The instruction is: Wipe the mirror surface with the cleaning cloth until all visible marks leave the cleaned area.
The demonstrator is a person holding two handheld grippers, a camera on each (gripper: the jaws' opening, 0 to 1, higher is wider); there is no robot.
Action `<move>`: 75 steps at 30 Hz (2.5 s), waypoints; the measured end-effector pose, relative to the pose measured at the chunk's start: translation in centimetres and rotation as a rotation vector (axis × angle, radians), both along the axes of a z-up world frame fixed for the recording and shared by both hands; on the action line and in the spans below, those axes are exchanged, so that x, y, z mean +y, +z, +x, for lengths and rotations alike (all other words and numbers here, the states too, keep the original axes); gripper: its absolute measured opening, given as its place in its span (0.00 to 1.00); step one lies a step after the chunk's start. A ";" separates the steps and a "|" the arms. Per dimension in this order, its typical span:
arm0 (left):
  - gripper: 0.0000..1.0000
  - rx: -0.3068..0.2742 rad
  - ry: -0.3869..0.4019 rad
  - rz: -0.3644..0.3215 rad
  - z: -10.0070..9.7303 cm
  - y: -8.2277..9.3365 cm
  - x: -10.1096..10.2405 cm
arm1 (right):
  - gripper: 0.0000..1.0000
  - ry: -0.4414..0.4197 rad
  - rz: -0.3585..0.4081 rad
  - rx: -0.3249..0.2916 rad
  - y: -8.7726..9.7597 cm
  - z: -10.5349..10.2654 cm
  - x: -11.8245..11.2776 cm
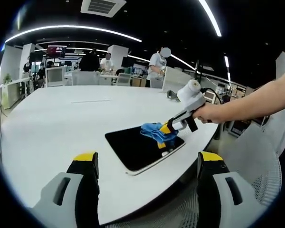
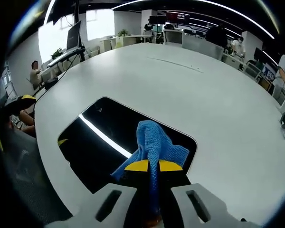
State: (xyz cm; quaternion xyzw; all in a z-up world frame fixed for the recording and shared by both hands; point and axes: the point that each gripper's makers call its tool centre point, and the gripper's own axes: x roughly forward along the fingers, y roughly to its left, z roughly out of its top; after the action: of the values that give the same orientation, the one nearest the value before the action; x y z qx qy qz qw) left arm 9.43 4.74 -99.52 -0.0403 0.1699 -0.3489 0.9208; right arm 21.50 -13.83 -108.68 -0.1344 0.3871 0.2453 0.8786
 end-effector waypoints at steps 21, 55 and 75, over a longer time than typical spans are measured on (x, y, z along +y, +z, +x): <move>0.84 0.000 -0.003 -0.002 0.0 0.0 0.0 | 0.00 -0.101 0.028 0.004 0.0 -0.4 -3.9; 0.83 -0.001 -0.006 -0.004 0.0 0.0 -0.1 | 0.00 -0.038 -0.037 0.001 0.0 -0.9 -3.6; 0.83 -0.001 -0.004 -0.003 -0.1 0.1 0.0 | 0.00 0.039 0.002 0.013 0.0 -4.9 -2.5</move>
State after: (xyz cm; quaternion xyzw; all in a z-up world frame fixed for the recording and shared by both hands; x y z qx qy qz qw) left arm 9.36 4.73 -99.46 -0.0411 0.1690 -0.3509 0.9201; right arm 16.56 -16.32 -108.71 -0.1398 0.3897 0.2637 0.8713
